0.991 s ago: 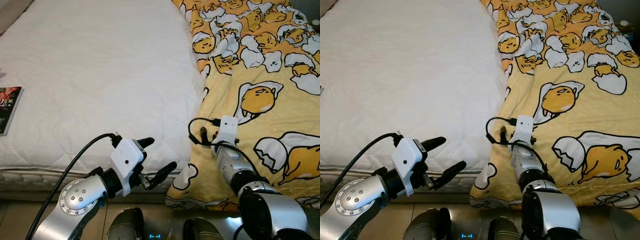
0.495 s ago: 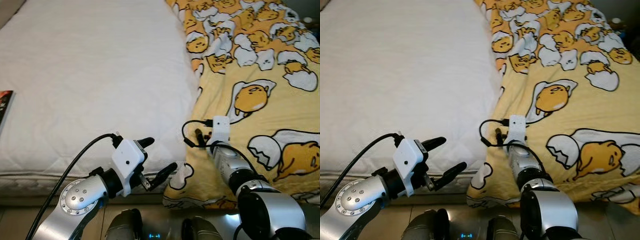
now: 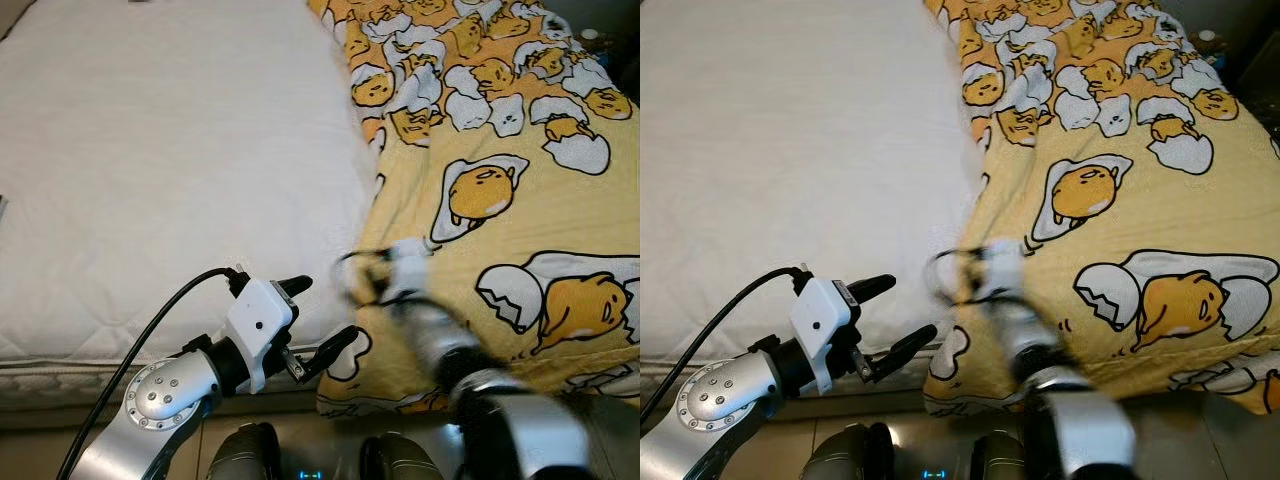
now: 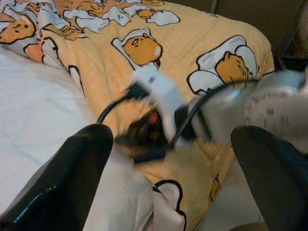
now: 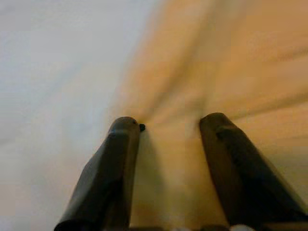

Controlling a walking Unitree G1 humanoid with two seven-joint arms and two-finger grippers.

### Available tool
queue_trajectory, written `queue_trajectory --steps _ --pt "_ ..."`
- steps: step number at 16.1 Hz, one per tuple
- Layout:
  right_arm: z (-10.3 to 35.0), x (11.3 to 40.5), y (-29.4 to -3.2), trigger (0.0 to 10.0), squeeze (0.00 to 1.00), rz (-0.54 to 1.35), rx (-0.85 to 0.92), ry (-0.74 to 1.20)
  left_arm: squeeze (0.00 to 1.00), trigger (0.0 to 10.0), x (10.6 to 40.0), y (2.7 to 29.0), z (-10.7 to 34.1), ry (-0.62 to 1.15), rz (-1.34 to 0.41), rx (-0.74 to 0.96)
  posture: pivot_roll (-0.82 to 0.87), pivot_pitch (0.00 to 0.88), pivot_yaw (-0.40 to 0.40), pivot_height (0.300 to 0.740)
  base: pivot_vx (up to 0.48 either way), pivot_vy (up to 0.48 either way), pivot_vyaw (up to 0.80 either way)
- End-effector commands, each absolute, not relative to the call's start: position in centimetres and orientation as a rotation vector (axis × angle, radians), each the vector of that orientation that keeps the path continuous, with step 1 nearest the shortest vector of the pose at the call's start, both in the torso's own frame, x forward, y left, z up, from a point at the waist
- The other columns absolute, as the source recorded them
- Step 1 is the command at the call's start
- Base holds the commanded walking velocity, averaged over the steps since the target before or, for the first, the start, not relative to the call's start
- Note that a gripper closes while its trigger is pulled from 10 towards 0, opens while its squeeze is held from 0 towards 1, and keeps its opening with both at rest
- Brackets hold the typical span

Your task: Clean up the room

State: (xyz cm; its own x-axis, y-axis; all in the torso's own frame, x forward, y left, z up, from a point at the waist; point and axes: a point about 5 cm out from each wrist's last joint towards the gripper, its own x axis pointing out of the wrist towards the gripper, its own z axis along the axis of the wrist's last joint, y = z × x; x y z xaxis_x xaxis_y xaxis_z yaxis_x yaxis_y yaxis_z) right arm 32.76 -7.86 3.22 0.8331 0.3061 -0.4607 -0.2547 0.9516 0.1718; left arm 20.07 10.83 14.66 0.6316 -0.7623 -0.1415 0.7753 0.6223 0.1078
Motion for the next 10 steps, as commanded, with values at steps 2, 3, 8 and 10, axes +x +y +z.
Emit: queue_trajectory --steps 2,3,8,10 --pt "1.7 30.9 -5.7 0.0 0.00 0.406 0.093 0.559 0.00 10.0 20.0 10.7 14.4 0.091 -0.891 0.175 0.11 0.146 0.003 0.714 0.000 0.000 0.00" --pt "1.6 30.7 -5.2 0.0 0.00 0.418 0.091 0.556 0.00 10.0 20.0 10.6 14.4 0.090 -0.892 0.175 0.11 0.144 0.002 0.714 0.000 0.000 0.00" --pt "4.2 32.9 -8.1 10.0 0.00 0.215 -0.219 0.301 0.00 10.0 20.1 10.6 14.3 0.088 -0.894 0.173 0.10 0.147 0.003 0.714 0.000 0.000 0.00" --pt "5.3 33.7 -9.5 10.0 0.00 0.117 -0.185 0.225 0.00 10.0 20.0 10.5 14.2 0.087 -0.898 0.173 0.10 0.151 0.005 0.714 0.000 0.000 0.00"
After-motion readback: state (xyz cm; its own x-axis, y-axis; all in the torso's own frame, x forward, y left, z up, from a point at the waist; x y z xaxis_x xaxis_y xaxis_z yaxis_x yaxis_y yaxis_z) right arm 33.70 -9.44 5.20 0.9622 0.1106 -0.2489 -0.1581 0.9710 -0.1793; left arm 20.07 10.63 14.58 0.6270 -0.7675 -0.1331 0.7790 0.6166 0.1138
